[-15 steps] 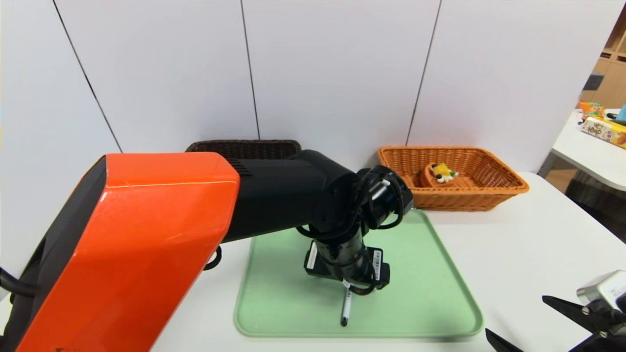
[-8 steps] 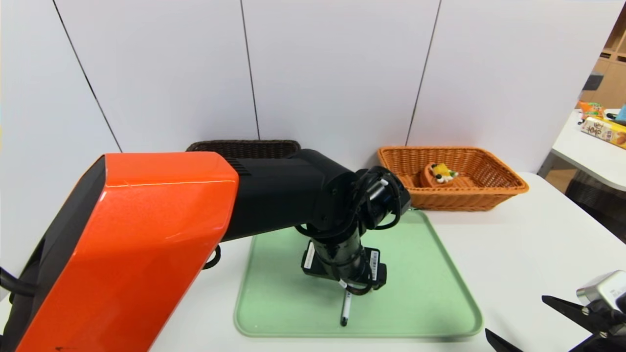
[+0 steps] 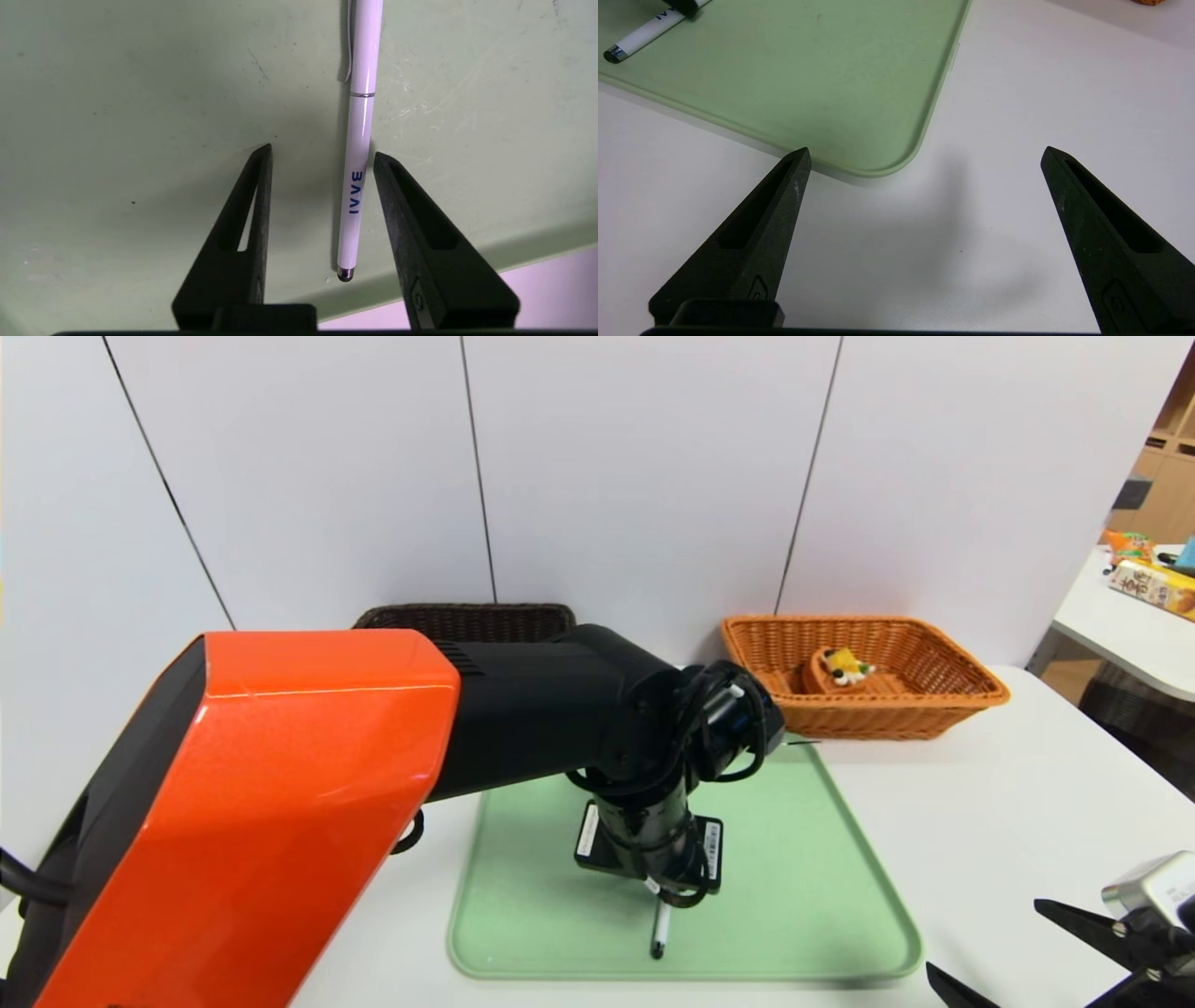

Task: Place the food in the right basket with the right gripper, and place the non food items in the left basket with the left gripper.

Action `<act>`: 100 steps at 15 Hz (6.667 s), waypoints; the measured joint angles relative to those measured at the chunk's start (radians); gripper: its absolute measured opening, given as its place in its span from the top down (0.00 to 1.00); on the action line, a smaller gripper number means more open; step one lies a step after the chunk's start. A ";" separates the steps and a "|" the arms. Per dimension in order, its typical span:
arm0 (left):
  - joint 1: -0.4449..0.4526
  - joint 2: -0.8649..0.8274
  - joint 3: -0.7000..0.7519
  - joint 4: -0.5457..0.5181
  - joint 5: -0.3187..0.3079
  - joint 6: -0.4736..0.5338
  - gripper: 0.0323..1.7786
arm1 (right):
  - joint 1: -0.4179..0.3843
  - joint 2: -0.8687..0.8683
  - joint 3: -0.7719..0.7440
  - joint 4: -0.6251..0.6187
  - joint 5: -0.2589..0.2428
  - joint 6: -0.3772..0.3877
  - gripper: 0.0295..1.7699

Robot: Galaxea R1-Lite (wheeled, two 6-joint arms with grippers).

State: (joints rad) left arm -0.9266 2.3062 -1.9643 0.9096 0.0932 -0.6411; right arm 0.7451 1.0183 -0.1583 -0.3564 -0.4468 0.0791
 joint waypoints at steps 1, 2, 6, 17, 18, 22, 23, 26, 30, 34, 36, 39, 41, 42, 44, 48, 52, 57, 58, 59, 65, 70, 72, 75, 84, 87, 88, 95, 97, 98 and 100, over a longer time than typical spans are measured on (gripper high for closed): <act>-0.002 0.000 0.000 0.011 -0.001 0.003 0.99 | 0.000 0.000 0.000 0.000 -0.001 0.000 0.04; -0.004 0.000 0.000 0.021 -0.001 0.003 0.99 | 0.000 0.000 -0.001 0.000 -0.001 0.000 0.04; -0.015 -0.001 -0.001 0.057 0.003 0.008 0.99 | 0.000 -0.009 0.000 0.003 -0.001 0.000 0.04; -0.031 -0.181 -0.001 0.054 0.150 0.276 0.99 | 0.000 -0.013 0.000 0.004 0.000 -0.001 0.04; -0.031 -0.205 -0.002 0.055 0.183 0.312 0.99 | 0.000 -0.013 0.000 0.004 0.001 0.000 0.04; -0.015 -0.311 0.000 0.056 0.203 0.551 0.99 | 0.000 -0.013 0.003 0.003 0.001 0.000 0.04; 0.001 -0.339 0.000 0.053 0.204 0.627 0.99 | 0.000 -0.013 0.005 0.003 0.001 0.000 0.04; 0.073 -0.425 -0.004 0.049 0.197 0.920 0.99 | 0.000 -0.013 0.006 0.003 0.001 0.000 0.04; 0.191 -0.511 -0.002 0.055 0.169 1.261 0.99 | 0.001 -0.013 0.007 0.003 0.001 -0.001 0.04; 0.295 -0.548 0.001 0.052 0.153 1.494 0.99 | 0.003 -0.013 0.008 0.003 0.003 -0.007 0.04; 0.330 -0.550 0.000 0.046 0.153 1.561 0.99 | 0.003 -0.013 0.011 0.002 0.003 -0.006 0.04; 0.393 -0.537 0.000 0.000 0.116 1.675 0.99 | 0.003 -0.013 0.020 0.000 0.003 -0.006 0.04; 0.441 -0.514 -0.001 -0.063 0.082 1.775 0.99 | 0.003 -0.013 0.022 0.001 0.003 -0.006 0.04; 0.463 -0.499 -0.001 -0.092 0.076 1.820 0.99 | 0.003 -0.013 0.022 0.000 0.003 -0.006 0.04; 0.500 -0.462 -0.001 -0.132 0.069 1.853 0.99 | 0.003 -0.013 0.022 0.000 0.001 -0.007 0.04; 0.561 -0.380 -0.001 -0.206 0.031 1.874 0.99 | 0.003 -0.013 0.022 0.001 0.001 -0.009 0.04; 0.617 -0.287 -0.004 -0.307 0.016 1.939 0.99 | 0.003 -0.013 0.022 0.000 0.001 -0.010 0.04; 0.656 -0.180 -0.008 -0.411 0.016 1.963 0.99 | 0.003 -0.013 0.022 0.002 0.004 -0.010 0.04; 0.665 -0.161 -0.009 -0.425 0.016 1.964 0.99 | 0.004 -0.013 0.022 0.002 0.005 -0.010 0.04; 0.673 -0.144 -0.009 -0.433 0.016 1.965 0.99 | 0.004 -0.013 0.024 0.002 0.006 -0.010 0.04; 0.698 -0.077 -0.008 -0.462 0.016 1.978 0.99 | 0.006 -0.012 0.028 0.002 0.006 -0.010 0.04; 0.701 -0.072 -0.008 -0.470 0.017 1.994 0.60 | 0.008 -0.012 0.031 0.002 0.008 -0.010 0.04; 0.701 -0.074 -0.011 -0.499 0.017 1.993 0.47 | 0.008 -0.012 0.036 0.002 0.007 -0.011 0.04; 0.703 -0.076 -0.013 -0.527 0.017 1.993 0.33 | 0.010 -0.011 0.040 0.000 0.009 -0.011 0.04; 0.671 -0.204 -0.017 -0.535 0.010 1.878 0.13 | 0.009 -0.011 0.040 -0.001 0.009 -0.021 0.04; 0.645 -0.279 -0.021 -0.542 -0.026 1.759 0.10 | 0.009 -0.011 0.039 -0.002 0.006 -0.028 0.04; 0.639 -0.305 -0.022 -0.546 -0.034 1.722 0.10 | 0.009 -0.012 0.040 -0.001 0.005 -0.033 0.04; 0.543 -0.516 -0.004 -0.521 -0.005 1.355 0.06 | 0.006 -0.031 0.043 0.002 0.001 -0.062 0.04; 0.507 -0.587 0.032 -0.505 0.054 1.227 0.06 | 0.003 -0.048 0.043 0.005 0.000 -0.069 0.04; 0.486 -0.628 0.063 -0.506 0.088 1.177 0.06 | 0.001 -0.057 0.044 0.006 -0.001 -0.076 0.04; 0.447 -0.726 0.170 -0.507 0.153 1.101 0.06 | 0.000 -0.071 0.043 0.005 -0.001 -0.093 0.04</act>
State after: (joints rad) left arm -0.4800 1.5802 -1.7945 0.4026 0.2462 0.4598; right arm 0.7451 0.9477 -0.1149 -0.3517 -0.4483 -0.0138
